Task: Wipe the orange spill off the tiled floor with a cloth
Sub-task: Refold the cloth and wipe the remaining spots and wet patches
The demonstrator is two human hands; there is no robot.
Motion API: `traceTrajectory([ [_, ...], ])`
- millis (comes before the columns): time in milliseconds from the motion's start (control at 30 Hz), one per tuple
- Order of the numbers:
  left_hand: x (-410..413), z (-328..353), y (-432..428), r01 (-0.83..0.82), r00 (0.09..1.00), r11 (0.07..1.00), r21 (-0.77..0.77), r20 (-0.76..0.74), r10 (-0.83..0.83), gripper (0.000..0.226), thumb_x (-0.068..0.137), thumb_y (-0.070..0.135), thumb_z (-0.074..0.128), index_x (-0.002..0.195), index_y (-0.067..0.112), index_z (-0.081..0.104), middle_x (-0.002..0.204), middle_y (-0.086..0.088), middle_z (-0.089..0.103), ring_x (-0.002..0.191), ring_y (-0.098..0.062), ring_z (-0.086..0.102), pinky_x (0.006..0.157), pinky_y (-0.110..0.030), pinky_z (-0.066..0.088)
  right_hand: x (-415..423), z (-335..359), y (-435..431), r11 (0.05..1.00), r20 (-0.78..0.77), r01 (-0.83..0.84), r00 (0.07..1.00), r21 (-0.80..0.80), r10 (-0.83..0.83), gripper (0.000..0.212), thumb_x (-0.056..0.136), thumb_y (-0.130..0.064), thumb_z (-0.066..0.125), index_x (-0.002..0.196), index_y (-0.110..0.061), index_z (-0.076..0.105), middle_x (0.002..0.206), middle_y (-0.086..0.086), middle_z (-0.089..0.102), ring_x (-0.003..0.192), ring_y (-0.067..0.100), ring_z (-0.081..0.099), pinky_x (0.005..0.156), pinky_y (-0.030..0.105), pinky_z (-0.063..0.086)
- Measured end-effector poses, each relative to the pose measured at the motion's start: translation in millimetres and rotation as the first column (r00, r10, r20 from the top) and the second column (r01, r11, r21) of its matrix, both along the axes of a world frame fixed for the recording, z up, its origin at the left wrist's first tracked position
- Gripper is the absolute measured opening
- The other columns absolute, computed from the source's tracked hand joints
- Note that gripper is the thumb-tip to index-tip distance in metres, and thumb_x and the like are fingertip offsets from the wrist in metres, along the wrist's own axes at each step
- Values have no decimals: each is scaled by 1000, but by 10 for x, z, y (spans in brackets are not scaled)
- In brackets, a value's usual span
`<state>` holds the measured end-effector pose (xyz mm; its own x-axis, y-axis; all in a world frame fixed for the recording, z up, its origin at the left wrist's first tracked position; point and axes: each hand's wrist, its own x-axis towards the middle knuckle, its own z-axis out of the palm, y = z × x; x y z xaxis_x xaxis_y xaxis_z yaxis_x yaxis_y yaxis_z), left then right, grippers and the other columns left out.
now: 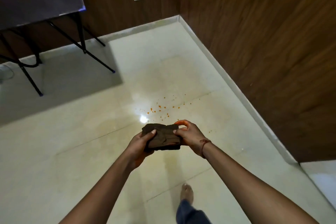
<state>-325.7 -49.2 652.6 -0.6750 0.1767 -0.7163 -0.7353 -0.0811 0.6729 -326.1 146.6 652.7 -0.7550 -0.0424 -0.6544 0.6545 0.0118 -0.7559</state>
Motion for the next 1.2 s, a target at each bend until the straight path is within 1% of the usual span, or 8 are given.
traceTrajectory([
  [267, -165, 622, 547, 165, 973, 982, -88, -147, -177, 32, 82, 28, 67, 113, 34, 62, 89, 10, 68, 72, -11, 54, 59, -26, 34, -304, 663, 668, 979, -95, 15, 995, -203, -35, 13, 98, -14, 58, 110, -15, 61, 92, 5, 70, 72, 17, 68, 58, 26, 54],
  [400, -130, 612, 821, -104, 988, 993, 57, -105, 109, 23, 92, 16, 54, 112, 23, 64, 92, 0, 69, 82, -17, 58, 71, -28, 43, -361, 739, 938, 910, -97, -30, 995, -414, -12, 23, 96, -13, 59, 118, -14, 62, 100, 7, 73, 84, 20, 70, 68, 28, 56],
  [533, -140, 569, 1184, -242, 970, 968, 72, -15, 244, 23, 91, 11, 52, 110, 15, 66, 89, -2, 73, 82, -16, 66, 72, -30, 47, -555, 730, 1154, 919, -72, -133, 991, -371, 114, 37, 89, 0, 66, 122, -12, 59, 103, 9, 75, 87, 19, 73, 68, 24, 56],
  [733, -231, 588, 1793, -395, 914, 916, 72, -70, 400, 35, 83, 59, 60, 107, 36, 69, 110, 6, 71, 103, -12, 65, 82, -32, 46, -1159, 719, 1466, 927, 10, -254, 964, -278, 267, 36, 88, 10, 56, 121, -4, 57, 84, 13, 66, 69, 18, 68, 63, 24, 55],
  [867, -160, 543, 2192, -280, 919, 959, -38, -301, 256, 44, 80, 48, 71, 119, 28, 64, 105, 3, 73, 93, -14, 68, 79, -28, 51, -1347, 759, 1538, 799, -4, -523, 837, -297, 547, 28, 88, 10, 52, 109, -6, 62, 82, 10, 67, 73, 18, 66, 63, 23, 54],
  [933, -102, 572, 2312, -403, 880, 915, 0, -274, 387, 32, 83, 45, 69, 105, 22, 70, 89, 3, 71, 79, -16, 64, 71, -24, 50, -1462, 802, 1591, 729, -20, -627, 762, -273, 648, 26, 89, 9, 50, 102, -8, 65, 79, 7, 66, 68, 14, 63, 60, 22, 52],
  [1100, 15, 578, 2236, -670, 717, 742, 32, -233, 657, 32, 94, 27, 58, 113, 4, 67, 109, -16, 72, 102, -29, 68, 81, -35, 56, -1741, 913, 1755, 580, -30, -798, 592, -164, 805, 32, 93, 5, 44, 89, -9, 73, 87, 12, 68, 73, 21, 63, 65, 31, 51],
  [1200, -73, 775, 2042, -728, 662, 685, 12, -243, 709, 30, 92, 28, 61, 108, 4, 68, 105, -20, 71, 92, -31, 68, 78, -36, 53, -1764, 971, 1777, 517, -48, -855, 518, -32, 854, 27, 99, -19, 51, 88, -13, 76, 89, 14, 65, 71, 25, 57, 57, 28, 43],
])
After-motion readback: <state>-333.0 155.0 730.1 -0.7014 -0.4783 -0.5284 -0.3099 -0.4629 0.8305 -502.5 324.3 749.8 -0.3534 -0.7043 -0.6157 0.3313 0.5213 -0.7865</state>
